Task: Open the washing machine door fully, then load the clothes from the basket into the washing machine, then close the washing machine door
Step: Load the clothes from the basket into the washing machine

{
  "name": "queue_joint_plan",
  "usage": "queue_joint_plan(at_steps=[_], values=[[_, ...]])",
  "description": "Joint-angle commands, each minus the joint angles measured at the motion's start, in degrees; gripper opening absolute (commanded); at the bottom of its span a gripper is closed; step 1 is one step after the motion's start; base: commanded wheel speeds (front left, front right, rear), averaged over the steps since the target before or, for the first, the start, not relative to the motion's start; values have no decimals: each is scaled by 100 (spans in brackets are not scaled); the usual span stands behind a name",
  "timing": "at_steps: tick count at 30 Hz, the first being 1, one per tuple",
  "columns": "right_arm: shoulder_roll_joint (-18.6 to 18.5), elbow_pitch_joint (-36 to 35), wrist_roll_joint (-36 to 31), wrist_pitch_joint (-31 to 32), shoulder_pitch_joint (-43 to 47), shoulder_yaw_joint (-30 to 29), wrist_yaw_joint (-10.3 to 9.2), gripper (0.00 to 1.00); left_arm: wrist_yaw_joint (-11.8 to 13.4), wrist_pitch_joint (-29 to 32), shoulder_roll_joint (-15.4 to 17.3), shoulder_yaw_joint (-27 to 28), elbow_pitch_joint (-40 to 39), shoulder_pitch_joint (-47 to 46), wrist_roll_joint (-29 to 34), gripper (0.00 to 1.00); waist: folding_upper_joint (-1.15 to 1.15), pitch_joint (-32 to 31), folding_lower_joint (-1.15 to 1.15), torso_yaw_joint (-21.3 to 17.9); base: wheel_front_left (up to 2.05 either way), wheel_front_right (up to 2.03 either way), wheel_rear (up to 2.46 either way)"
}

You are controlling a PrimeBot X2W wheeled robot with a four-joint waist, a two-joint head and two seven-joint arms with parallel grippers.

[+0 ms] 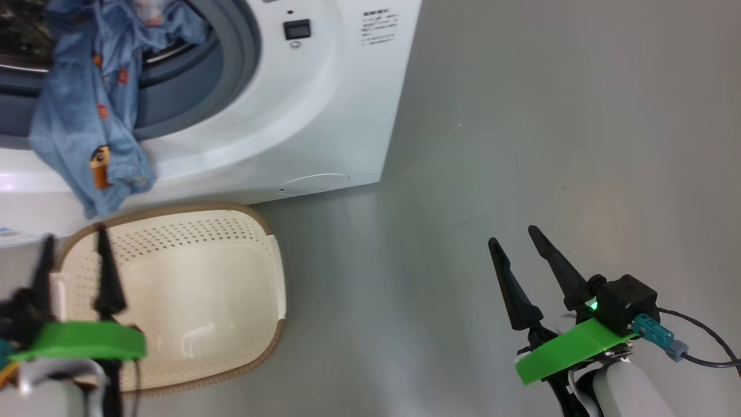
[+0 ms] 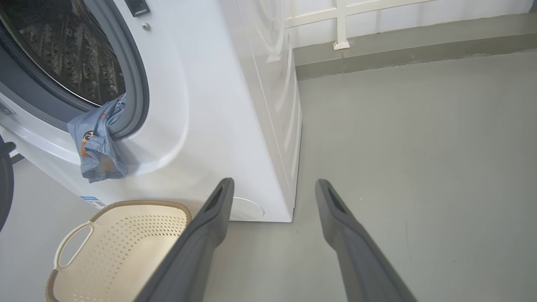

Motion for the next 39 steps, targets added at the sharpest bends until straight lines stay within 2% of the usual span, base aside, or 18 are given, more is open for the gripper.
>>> queue_joint_plan(at_steps=[1,7,25,39], values=[[30,-104,34,-27,-58,149,9,100,-2,-30,207,245,-81,-132,7,100,0,58,0,-87,0,0,0],[53,-111,71,-27,-139,163,9,100,-45,-30,453,354,288,-547,23,100,0,209,0,-213,0,0,0],[113,-154,59,-27,-275,135,9,100,-359,540,1080,319,2660,-2410,-518,100,0,720,0,-378,0,0,0],[174,-214,33,-27,-355,83,9,100,-475,466,1240,162,3695,-3443,-845,100,0,1120,0,-497,0,0,0]])
